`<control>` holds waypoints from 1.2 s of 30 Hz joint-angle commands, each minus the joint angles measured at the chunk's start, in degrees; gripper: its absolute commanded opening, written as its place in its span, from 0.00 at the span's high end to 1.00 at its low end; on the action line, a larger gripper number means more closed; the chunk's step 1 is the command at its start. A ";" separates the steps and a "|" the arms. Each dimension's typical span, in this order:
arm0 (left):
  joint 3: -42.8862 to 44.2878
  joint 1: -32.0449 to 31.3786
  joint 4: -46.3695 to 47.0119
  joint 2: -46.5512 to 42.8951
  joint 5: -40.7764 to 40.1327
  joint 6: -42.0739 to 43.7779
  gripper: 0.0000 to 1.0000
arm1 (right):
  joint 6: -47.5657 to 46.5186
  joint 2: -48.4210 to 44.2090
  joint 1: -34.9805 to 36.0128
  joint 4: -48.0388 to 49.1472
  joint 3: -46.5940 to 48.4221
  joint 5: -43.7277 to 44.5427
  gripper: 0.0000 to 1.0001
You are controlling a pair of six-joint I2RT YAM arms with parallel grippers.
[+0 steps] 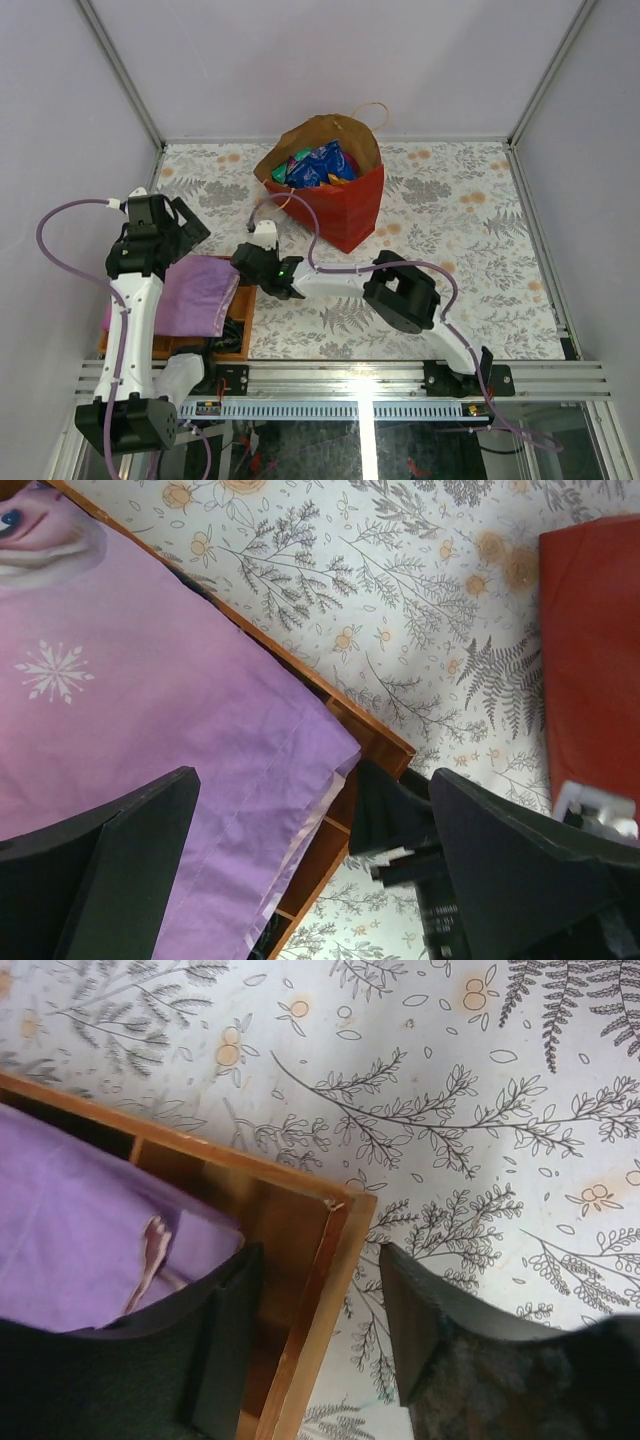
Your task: Take the snacks out of the paper bag
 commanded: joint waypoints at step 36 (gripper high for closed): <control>12.30 8.80 3.10 12.43 7.35 2.65 0.00 | 35.64 8.28 -12.37 -6.95 26.11 19.98 0.01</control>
